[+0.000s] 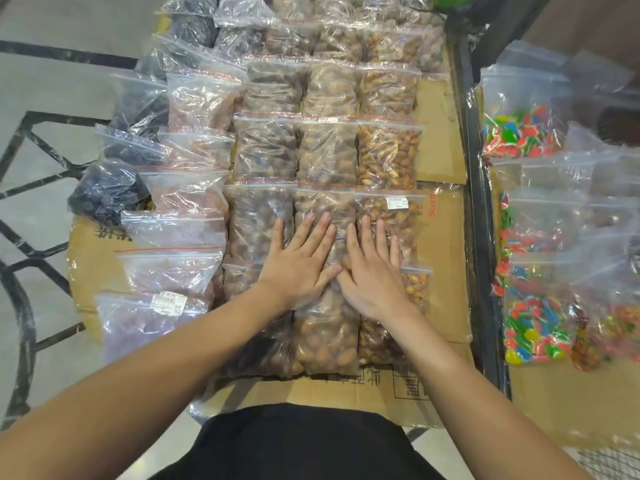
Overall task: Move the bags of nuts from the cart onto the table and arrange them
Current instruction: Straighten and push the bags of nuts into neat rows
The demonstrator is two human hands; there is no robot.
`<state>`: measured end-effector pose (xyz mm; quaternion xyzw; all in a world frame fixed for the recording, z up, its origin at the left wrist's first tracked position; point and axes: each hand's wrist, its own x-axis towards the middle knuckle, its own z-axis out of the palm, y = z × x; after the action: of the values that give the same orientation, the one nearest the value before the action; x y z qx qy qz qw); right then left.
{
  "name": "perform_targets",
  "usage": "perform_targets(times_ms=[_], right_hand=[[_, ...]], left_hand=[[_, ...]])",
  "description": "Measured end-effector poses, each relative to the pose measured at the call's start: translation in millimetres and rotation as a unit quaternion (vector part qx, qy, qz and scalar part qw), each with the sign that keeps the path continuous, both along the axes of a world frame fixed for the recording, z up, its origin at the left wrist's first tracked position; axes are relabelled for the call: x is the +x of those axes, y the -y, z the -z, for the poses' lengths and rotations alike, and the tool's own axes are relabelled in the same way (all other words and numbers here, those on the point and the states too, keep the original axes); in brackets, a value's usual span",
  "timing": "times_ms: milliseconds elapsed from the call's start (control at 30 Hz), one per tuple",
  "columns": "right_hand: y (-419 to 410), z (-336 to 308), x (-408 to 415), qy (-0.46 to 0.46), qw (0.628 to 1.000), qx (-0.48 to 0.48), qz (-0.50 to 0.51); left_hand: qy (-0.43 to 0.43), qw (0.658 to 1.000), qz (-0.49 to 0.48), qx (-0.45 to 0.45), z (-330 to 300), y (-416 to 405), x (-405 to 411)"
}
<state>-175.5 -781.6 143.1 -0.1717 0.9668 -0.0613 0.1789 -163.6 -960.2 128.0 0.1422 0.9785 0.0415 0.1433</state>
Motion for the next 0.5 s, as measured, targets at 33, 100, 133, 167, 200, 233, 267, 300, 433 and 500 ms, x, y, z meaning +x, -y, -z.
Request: perform_targets(times_ms=[33,100,133,167,200,233,267,300,433,500], right_hand=[[-0.3,-1.9,1.1,0.0,1.0,-0.006,0.002],[0.7,-5.9,-0.6,0.006,0.999,-0.044,0.019],[0.9,-7.4,-2.3,0.005,0.997,-0.064,0.035],[0.7,-8.9,-4.3,-0.008,0.995,-0.085,0.054],[0.6,-9.8,-7.2,-0.033,0.991,-0.11,0.075],[1.2,-11.6,-12.1,-0.062,0.984,-0.136,0.095],[2.9,-13.9,-20.2,-0.089,0.978,-0.156,0.108],[5.1,-16.4,-31.6,-0.113,0.974,-0.163,0.112],[16.7,-30.5,-95.3,-0.155,0.979,-0.11,0.073],[22.4,-36.5,-128.1,-0.138,0.983,-0.091,0.075]], left_hand=[[0.005,1.0,0.001,0.002,0.7,-1.1,0.8],[0.01,1.0,-0.003,0.002,-1.7,0.0,0.6],[0.017,1.0,-0.006,0.005,-5.7,1.0,-1.1],[0.023,1.0,-0.007,0.012,-11.0,1.5,-4.3],[0.024,0.999,-0.007,0.021,-18.3,1.6,-8.2],[0.01,0.999,-0.008,0.038,-27.2,2.6,-13.0],[-0.025,0.998,-0.008,0.06,-35.5,4.4,-19.7],[-0.069,0.995,-0.005,0.079,-42.4,6.7,-30.2],[-0.136,0.987,-0.043,0.078,-54.8,22.4,-98.1],[-0.086,0.993,-0.062,0.053,-54.0,26.1,-128.4]])
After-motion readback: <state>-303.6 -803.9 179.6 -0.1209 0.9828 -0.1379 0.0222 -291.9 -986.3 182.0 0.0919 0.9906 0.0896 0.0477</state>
